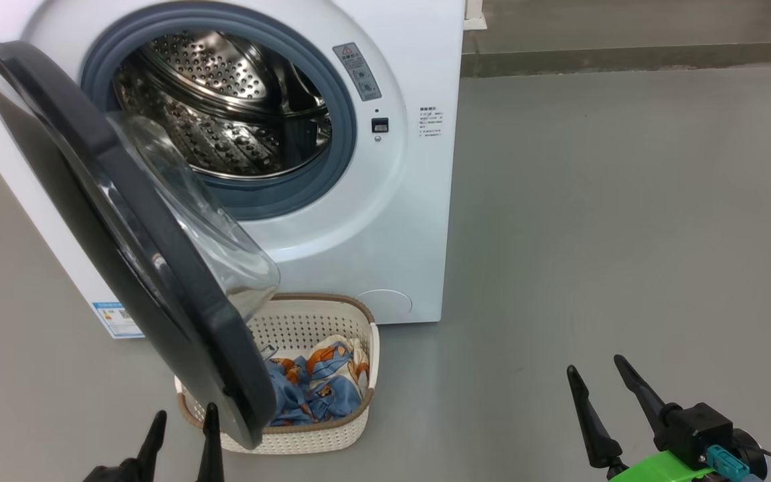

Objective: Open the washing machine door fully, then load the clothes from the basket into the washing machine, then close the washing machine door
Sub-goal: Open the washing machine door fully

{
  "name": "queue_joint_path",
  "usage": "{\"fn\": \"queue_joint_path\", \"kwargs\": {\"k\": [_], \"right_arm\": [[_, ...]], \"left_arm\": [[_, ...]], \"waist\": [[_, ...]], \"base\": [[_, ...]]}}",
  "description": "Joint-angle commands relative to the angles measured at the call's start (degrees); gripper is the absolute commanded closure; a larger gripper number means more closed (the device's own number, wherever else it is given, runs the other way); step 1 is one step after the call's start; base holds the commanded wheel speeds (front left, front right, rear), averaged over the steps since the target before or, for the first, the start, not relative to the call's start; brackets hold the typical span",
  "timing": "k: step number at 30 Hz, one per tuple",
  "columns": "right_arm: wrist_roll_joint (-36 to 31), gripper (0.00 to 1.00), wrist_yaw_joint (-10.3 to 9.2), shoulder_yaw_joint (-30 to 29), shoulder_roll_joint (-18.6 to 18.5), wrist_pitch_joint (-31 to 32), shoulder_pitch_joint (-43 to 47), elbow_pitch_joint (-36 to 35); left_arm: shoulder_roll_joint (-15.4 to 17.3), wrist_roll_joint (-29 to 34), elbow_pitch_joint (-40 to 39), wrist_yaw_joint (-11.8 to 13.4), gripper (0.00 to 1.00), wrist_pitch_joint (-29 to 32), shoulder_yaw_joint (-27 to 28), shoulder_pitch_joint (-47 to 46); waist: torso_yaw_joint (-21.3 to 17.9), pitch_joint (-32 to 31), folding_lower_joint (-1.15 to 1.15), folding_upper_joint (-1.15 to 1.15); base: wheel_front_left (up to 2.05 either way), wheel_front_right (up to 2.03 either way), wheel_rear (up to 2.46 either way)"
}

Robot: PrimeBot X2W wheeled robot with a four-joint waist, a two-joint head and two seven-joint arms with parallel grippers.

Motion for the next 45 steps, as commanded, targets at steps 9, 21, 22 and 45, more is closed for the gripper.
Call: {"fn": "queue_joint_path", "kwargs": {"k": [9,21,22,45], "right_arm": [[-1.0,0.00,0.09,1.2,0.4,-0.7,0.0,-1.6],[-1.1,0.00,0.09,0.9,0.6,-0.7,0.5,-2.1],[-1.1,0.00,0.09,0.9,0.6,-0.7,0.6,-2.0],[-0.7,0.00,0.09,0.8,0.6,-0.7,0.8,-2.2]], "left_arm": [[0.5,0.8,-1.1,0.0,0.00,-0.4,1.9,-0.9],[0.5,1.0,-1.0,-0.1,0.00,-0.4,1.9,-0.9],[0.5,1.0,-0.9,-0.2,0.00,-0.4,1.9,-0.9],[0.5,1.1,-0.9,-0.2,0.00,-0.4,1.7,-0.9]], "waist": [[0.2,-0.2,0.00,0.00],[0.2,0.0,0.00,0.00],[0.2,0.0,0.00,0.00],[0.6,0.3,0.00,0.00]], "base": [[0.00,0.00,0.00],[0.00,0.00,0.00],[0.00,0.00,0.00],[0.00,0.00,0.00]]}}
